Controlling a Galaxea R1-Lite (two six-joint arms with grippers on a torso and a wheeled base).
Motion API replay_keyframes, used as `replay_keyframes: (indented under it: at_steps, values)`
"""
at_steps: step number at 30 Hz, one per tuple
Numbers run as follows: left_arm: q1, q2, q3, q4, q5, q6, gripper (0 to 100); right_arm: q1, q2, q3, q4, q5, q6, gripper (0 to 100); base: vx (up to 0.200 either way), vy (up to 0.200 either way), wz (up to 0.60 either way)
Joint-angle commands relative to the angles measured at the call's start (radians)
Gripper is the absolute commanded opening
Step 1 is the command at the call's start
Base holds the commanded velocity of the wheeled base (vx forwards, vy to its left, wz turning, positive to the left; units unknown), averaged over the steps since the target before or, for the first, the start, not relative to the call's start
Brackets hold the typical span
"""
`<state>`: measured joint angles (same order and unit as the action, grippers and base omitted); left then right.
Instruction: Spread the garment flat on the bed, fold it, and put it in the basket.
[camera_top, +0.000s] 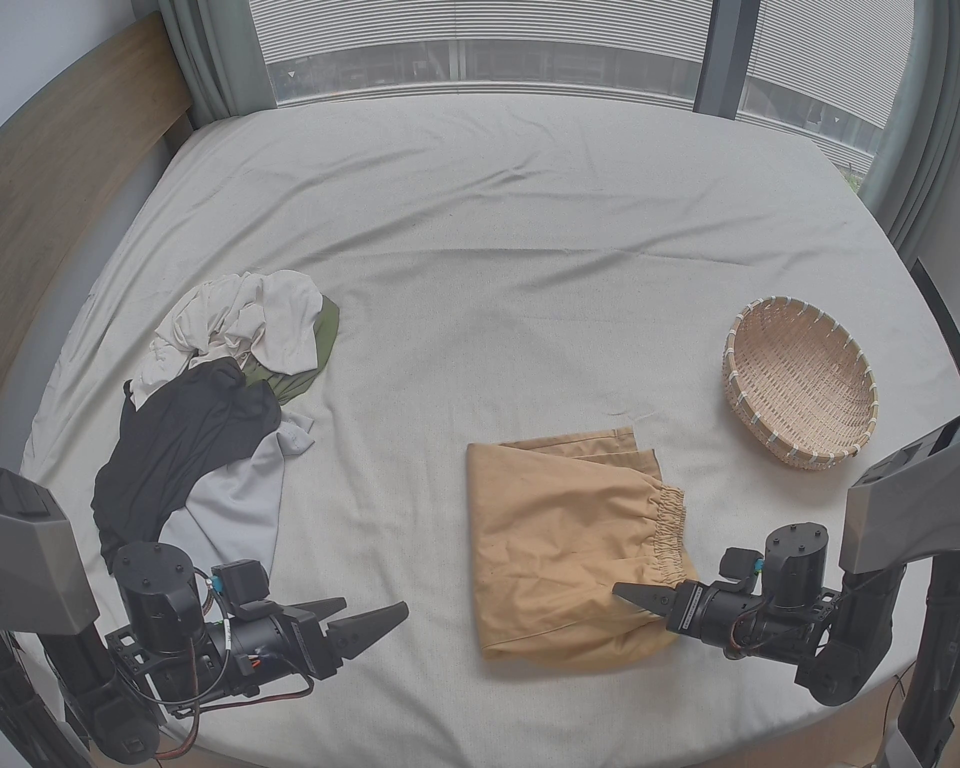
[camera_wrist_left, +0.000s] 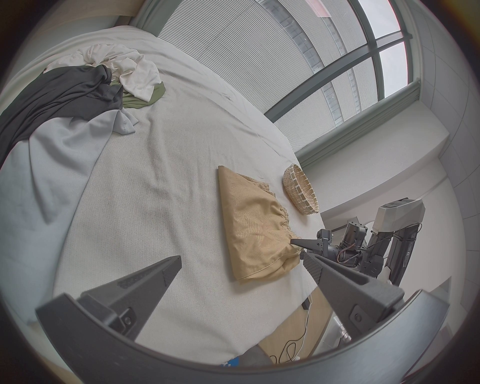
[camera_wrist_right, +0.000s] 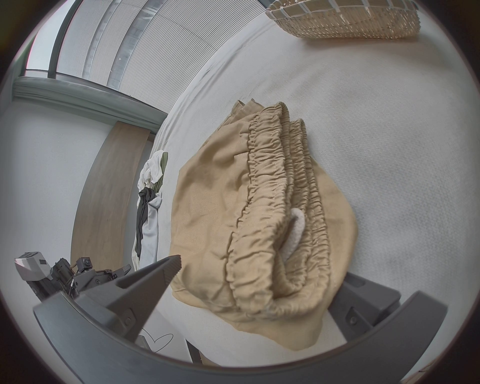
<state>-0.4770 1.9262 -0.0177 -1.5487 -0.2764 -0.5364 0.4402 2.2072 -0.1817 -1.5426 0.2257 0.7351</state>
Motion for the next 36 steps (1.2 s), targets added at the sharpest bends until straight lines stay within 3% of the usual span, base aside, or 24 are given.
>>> replay_keyframes:
  at_steps: [1, 10, 17, 24, 36]
  values:
    - [0.001, 0.001, 0.004, -0.001, 0.0, -0.001, 100, 0.002, 0.005, -0.007, 0.001, 0.001, 0.0, 0, 0.0, 0.0, 0.0]
    - [0.003, 0.001, 0.008, -0.001, 0.0, 0.024, 100, 0.018, -0.012, 0.002, -0.002, 0.003, -0.002, 0, 0.0, 0.0, 0.0]
    - [0.0, 0.002, 0.016, -0.001, 0.026, 0.101, 100, 0.112, -0.182, 0.028, 0.001, 0.004, -0.01, 0, 0.0, 0.0, 0.0]
    - [0.005, -0.01, 0.015, -0.002, 0.028, 0.102, 100, 0.18, -0.296, -0.001, 0.001, 0.009, -0.037, 0, 0.0, 0.0, 0.0]
    - [0.005, -0.049, 0.016, -0.001, 0.028, 0.162, 100, 0.176, -0.391, -0.078, 0.007, 0.015, -0.099, 0, 0.0, 0.0, 0.0]
